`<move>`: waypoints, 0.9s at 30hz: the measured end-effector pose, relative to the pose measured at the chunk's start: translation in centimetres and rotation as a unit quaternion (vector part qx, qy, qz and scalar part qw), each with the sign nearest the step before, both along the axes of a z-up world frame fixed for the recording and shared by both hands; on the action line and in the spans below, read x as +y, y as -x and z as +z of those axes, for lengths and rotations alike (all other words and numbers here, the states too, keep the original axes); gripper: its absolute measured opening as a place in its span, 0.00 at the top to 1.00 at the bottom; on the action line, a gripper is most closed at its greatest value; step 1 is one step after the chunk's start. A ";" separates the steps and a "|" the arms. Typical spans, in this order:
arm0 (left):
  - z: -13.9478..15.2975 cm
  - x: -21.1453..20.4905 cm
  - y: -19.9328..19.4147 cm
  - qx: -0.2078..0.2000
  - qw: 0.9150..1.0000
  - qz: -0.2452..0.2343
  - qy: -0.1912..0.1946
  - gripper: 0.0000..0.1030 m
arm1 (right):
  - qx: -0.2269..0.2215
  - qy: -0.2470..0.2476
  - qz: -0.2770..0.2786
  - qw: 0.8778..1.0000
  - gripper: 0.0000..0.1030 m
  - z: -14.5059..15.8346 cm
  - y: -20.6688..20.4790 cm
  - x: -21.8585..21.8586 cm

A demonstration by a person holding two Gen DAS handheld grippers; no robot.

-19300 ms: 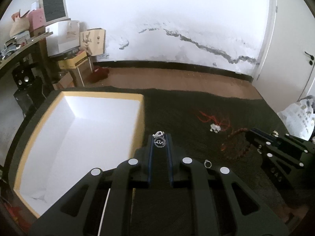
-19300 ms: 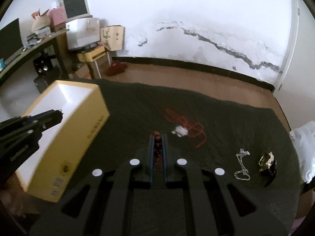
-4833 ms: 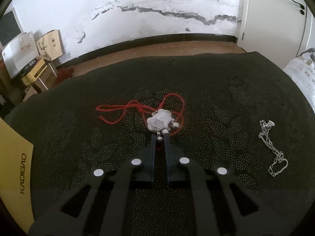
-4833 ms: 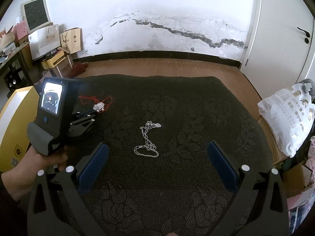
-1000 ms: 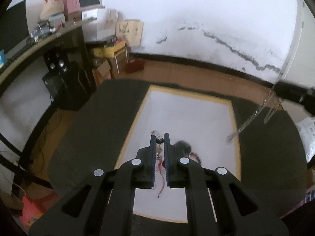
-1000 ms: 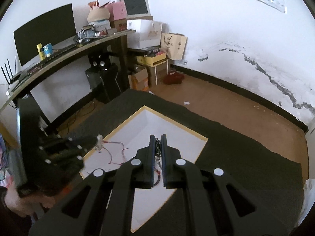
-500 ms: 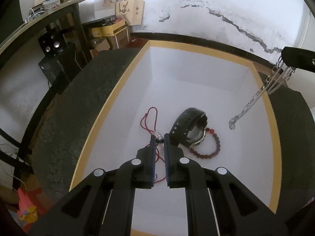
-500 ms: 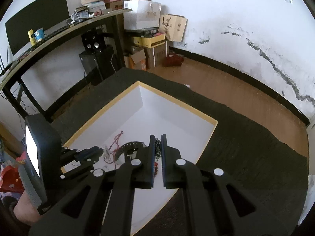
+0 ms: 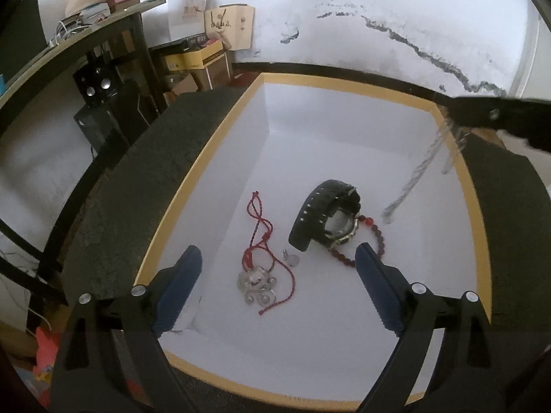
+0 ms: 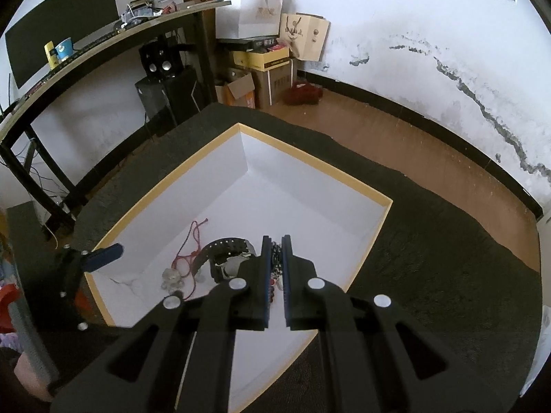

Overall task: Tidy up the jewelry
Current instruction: 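Open the right tool to release the silver chain into the box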

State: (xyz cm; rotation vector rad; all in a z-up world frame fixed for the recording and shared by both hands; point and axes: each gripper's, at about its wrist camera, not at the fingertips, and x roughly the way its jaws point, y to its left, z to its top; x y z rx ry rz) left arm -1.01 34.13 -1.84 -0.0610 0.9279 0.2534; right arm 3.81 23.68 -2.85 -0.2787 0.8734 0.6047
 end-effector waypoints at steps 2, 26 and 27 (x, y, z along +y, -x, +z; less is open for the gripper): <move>0.6 0.1 0.7 -0.007 1.000 0.002 0.007 0.14 | 0.003 0.007 0.000 1.000 0.94 -0.6 -0.4 0.3; 6.9 -3.1 4.6 -0.039 0.999 0.008 -0.012 0.10 | -0.020 0.014 -0.030 0.999 0.06 -0.6 0.4 -4.5; 7.3 -3.8 4.4 -0.043 0.999 0.003 -0.012 0.09 | -0.026 0.008 -0.041 0.999 0.06 0.1 0.8 -6.4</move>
